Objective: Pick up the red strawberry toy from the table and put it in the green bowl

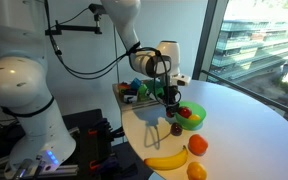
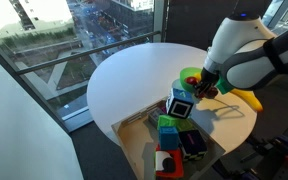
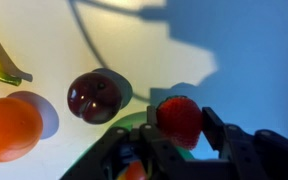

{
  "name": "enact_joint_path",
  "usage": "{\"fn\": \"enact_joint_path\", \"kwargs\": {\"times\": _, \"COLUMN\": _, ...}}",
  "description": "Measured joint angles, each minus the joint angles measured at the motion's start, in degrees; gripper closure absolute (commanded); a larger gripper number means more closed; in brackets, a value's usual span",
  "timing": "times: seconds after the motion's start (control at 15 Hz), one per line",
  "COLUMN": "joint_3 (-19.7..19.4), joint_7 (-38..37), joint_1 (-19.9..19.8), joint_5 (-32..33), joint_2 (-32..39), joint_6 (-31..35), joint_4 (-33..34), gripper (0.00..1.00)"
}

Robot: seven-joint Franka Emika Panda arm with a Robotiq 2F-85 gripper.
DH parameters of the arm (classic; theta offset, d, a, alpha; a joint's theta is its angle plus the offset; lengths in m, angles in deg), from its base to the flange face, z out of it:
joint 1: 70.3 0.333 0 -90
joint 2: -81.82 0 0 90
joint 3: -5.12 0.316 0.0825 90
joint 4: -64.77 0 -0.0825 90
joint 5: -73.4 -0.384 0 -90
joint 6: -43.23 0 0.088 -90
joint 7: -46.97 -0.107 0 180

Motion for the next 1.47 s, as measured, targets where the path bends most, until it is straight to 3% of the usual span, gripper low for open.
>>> {"fn": "enact_joint_path", "kwargs": {"times": 0.67, "joint_3": 2.6, "joint_7": 3.7, "joint_1": -3.6, "joint_5": -3.3, "joint_2": -9.5, "joint_6": -7.2, "joint_4": 0.4, "gripper": 0.77}}
{"fn": "enact_joint_path", "kwargs": {"times": 1.47, "joint_3": 1.5, "joint_7": 2.2, "joint_1": -6.2, "joint_5": -2.9, "joint_2": -3.4, "joint_6": -7.1, "joint_4": 8.4, "gripper": 0.77}}
